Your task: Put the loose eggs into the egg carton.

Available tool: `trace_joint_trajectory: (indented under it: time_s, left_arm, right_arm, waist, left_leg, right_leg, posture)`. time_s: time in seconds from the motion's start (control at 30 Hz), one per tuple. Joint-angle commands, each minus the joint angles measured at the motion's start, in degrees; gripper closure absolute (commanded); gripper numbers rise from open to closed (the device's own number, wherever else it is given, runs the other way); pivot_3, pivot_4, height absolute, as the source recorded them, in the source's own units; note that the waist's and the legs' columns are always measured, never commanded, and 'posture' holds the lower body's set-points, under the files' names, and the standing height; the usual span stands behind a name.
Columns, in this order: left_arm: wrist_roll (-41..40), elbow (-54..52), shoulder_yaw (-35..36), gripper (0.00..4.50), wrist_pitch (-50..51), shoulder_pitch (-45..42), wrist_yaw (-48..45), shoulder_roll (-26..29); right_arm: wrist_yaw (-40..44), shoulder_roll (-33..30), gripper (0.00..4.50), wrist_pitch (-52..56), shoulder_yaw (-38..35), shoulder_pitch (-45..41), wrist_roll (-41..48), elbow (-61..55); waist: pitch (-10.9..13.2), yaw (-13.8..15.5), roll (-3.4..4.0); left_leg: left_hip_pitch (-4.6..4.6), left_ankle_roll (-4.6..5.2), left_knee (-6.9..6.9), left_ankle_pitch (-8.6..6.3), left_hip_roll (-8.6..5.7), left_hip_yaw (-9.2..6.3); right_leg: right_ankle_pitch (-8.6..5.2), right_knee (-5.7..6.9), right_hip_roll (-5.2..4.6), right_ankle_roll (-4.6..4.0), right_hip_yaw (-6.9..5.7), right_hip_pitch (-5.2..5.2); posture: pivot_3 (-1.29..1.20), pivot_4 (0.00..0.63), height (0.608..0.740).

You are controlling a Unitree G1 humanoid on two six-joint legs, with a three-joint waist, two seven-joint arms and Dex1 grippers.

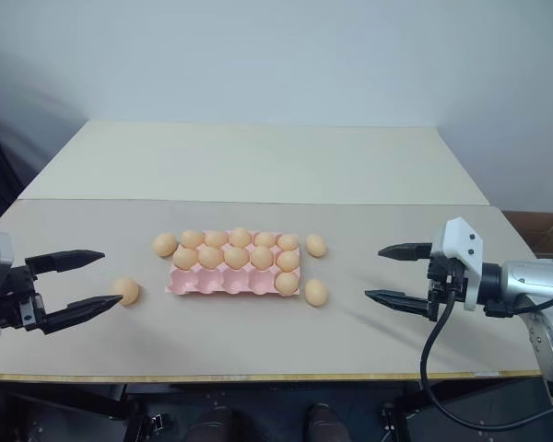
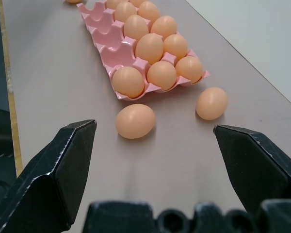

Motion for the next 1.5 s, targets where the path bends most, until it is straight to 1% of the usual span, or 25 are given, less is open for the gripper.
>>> trace_joint_trajectory:
  time_s: [0.03, 0.13, 0.4, 0.57, 0.8, 1.1, 1.2, 1.37, 1.5]
  left_arm:
    - [0.4, 0.1, 0.4, 0.01, 0.1, -0.5, 0.6, 0.9]
    - [-1.0, -0.1, 1.0, 0.01, 0.7, -0.8, 0.4, 0.7]
    - [0.0, 0.4, 0.5, 0.01, -0.3, -0.8, -1.0, 1.3]
    - [-0.3, -0.2, 0.4, 0.01, -0.6, -0.5, -0.6, 0.4]
    - [-0.6, -0.4, 0.7, 0.01, -0.5, 0.5, -1.1, 0.4]
    - [-0.5, 0.3, 0.3, 0.01, -0.8, -0.5, -1.6, 0.9]
    - [-0.4, 0.4, 0.1, 0.01, -0.9, -0.9, -1.7, 0.9]
    - [-0.6, 0.2, -1.1, 0.01, -0.9, -1.7, -1.4, 0.6]
    - [-0.6, 0.6, -1.7, 0.01, -1.1, -2.4, -1.8, 0.9]
  right_arm:
    - [-0.1, -0.4, 0.0, -1.2, -2.6, -0.1, 0.5, -1.6]
    - [-0.1, -0.4, 0.0, -1.2, -2.6, -0.2, 0.5, -1.5]
    - [0.1, -0.7, 0.0, -1.3, -2.7, 0.2, 0.4, -1.5]
    - [0.7, -2.1, 0.0, -1.0, -1.9, -1.7, -0.5, -0.5]
    - [0.9, -3.5, 0.0, 0.3, -1.9, -1.5, -0.3, -1.3]
    - [-0.4, -2.8, 0.0, -0.5, 2.8, -5.9, -3.3, 0.9]
    - [-0.1, -2.5, 0.0, -0.6, 3.7, -7.4, -3.9, 1.7]
    - [-3.8, 0.8, 0.0, -0.9, 9.2, -12.9, -9.0, 4.0]
    - [-1.0, 0.9, 0.0, 0.5, 9.4, -13.7, -6.9, 3.0]
  waist:
    - [0.0, 0.0, 0.0]
    - [0.0, 0.0, 0.0]
    - [0.0, 0.0, 0.0]
    - [0.0, -0.1, 0.0]
    - [0.0, 0.0, 0.0]
    - [0.0, -0.1, 0.0]
    - [0.0, -0.1, 0.0]
    - [0.0, -0.4, -0.01]
    - [0.0, -0.3, -0.01]
  left_leg:
    - [0.0, 0.0, 0.0, 0.0, 0.0, 0.0]
    - [0.0, 0.0, 0.0, 0.0, 0.0, 0.01]
    - [-0.01, 0.0, -0.01, 0.0, 0.0, 0.02]
    - [-0.01, 0.0, -0.01, 0.0, 0.0, 0.05]
    - [-0.05, 0.01, -0.05, 0.01, 0.0, 0.1]
    - [-0.06, 0.02, -0.07, 0.01, 0.0, 0.27]
    - [-0.24, 0.14, -0.07, 0.08, 0.0, 0.35]
    - [-0.32, 0.16, -0.07, 0.09, 0.01, 0.4]
    - [-0.35, 0.17, -0.07, 0.1, 0.01, 0.42]
  right_leg:
    - [0.0, 0.0, 0.0, 0.0, 0.0, 0.0]
    - [0.0, 0.0, 0.0, 0.0, 0.01, -0.01]
    - [0.0, 0.0, 0.01, 0.0, 0.02, -0.04]
    - [0.0, 0.0, 0.0, 0.0, 0.06, -0.05]
    - [0.0, 0.01, 0.02, 0.0, 0.12, -0.15]
    - [0.01, 0.08, 0.04, 0.01, 0.33, -0.33]
    - [0.02, 0.15, 0.04, 0.01, 0.41, -0.56]
    - [0.03, 0.17, 0.08, 0.0, 0.48, -0.66]
    - [0.04, 0.21, 0.09, -0.01, 0.5, -0.71]
  posture:
    - [0.0, 0.15, 0.74]
    - [0.0, 0.15, 0.74]
    - [0.0, 0.15, 0.74]
    - [0.0, 0.15, 0.74]
    - [0.0, 0.15, 0.74]
    - [0.0, 0.15, 0.74]
    - [0.0, 0.15, 0.74]
    - [0.0, 0.15, 0.74]
    - [0.0, 0.15, 0.74]
